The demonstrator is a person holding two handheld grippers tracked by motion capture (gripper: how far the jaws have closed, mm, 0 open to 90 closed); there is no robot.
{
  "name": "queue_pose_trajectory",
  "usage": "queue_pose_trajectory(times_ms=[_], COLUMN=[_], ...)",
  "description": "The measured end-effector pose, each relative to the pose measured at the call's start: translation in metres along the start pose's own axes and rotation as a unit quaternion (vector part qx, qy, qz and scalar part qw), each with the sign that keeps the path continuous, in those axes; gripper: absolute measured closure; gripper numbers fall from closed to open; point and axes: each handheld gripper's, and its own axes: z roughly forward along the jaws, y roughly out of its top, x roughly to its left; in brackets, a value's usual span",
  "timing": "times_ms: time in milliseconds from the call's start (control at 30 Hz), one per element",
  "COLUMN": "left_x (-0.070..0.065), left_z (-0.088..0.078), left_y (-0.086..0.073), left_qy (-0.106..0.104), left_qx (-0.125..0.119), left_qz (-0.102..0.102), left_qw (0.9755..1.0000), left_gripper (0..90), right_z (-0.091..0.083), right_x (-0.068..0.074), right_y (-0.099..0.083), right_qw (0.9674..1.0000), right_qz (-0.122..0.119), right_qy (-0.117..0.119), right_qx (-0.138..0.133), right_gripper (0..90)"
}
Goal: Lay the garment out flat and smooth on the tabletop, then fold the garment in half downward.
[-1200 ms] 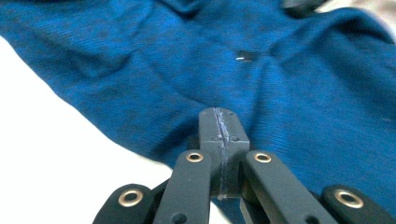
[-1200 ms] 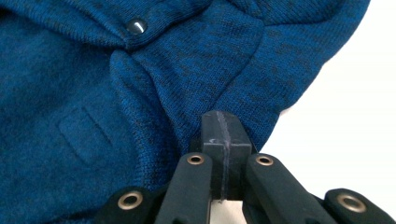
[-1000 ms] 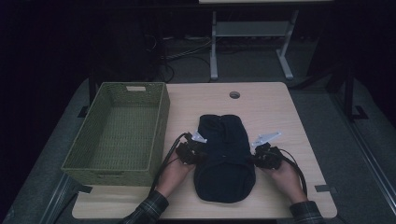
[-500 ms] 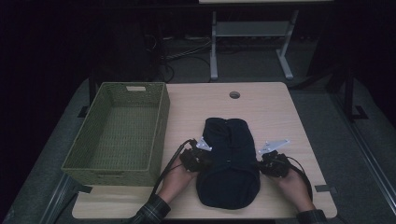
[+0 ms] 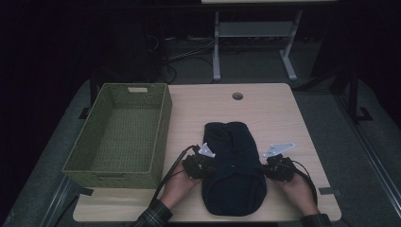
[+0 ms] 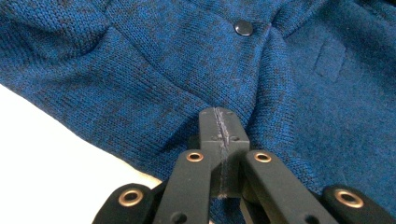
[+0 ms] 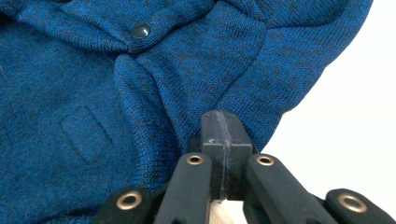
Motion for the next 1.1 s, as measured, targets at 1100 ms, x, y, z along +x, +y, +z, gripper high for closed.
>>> queue_pose_trajectory(times_ms=[1100], left_x=[0.064], left_z=[-0.039], left_y=[0.055], left_qy=[0.065], left_qx=[-0.077], left_qz=[-0.036], left_qw=[0.9943], left_gripper=[59.1], right_z=[-0.007], right_x=[-0.042], right_y=[0.046], right_qw=[0.9989], right_qz=[0.012], right_qy=[0.009], right_qx=[-0.044], right_gripper=[49.8])
